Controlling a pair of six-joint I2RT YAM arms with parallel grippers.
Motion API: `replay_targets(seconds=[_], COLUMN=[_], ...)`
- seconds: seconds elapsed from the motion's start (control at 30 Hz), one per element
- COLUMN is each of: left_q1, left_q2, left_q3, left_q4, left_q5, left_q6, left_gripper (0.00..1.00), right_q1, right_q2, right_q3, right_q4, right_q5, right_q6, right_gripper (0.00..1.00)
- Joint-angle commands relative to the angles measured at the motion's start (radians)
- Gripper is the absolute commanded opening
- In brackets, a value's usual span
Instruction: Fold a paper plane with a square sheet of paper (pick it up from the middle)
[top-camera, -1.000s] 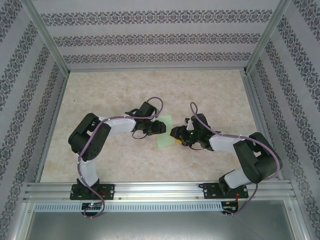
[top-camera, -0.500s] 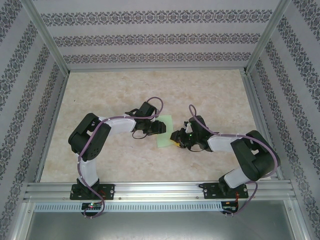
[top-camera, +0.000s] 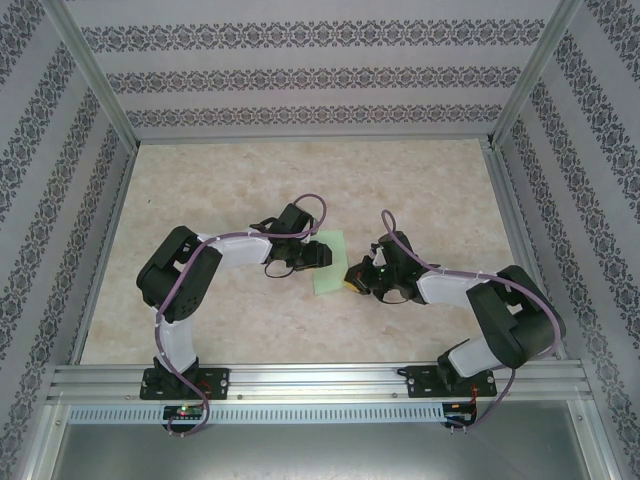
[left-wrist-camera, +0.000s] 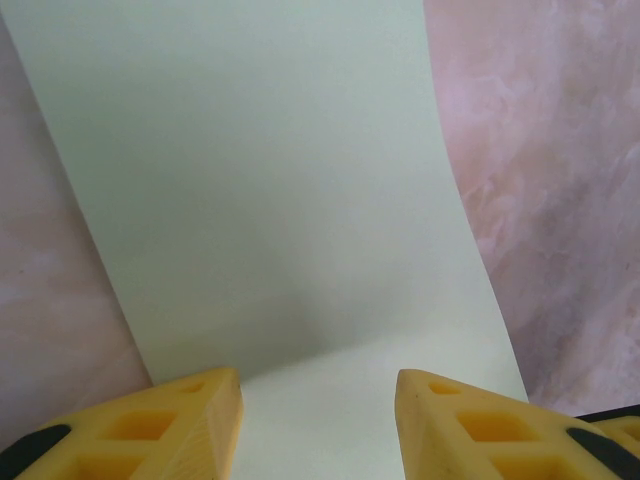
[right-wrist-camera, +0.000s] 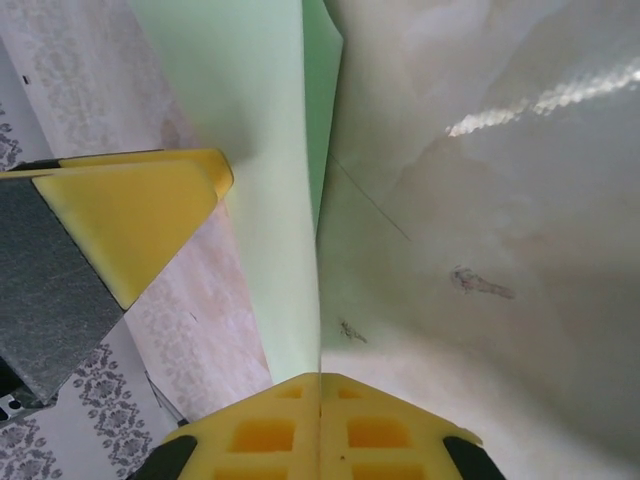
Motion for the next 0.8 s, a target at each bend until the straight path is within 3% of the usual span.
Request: replay_targets(seconds=[0.0,0.27,0.77], left_q1=[0.009,0.023,0.045], left_q2=[-0.022,-0.101,0.022], left_q3=[-0.015,0.029,0.072], left_q4=[-0.018,-0.015,-0.036], left_q5=[0.012,0.014,0.0], left_q6=[-0.002,0.048,0.064], left_gripper=[0.48,0.51,0.46], right_q1=[0.012,0.011,0.015], right_q2=[-0.022,-0.01,0.016], right_q3=[0.03,0.069,0.122], right_q4=[-0.046,-0.145,-0.201], right_q5=[0.025,0.039,0.034], right_q6=[0.002,-0.026,-0.049], right_gripper=[0.0,0.0,0.0])
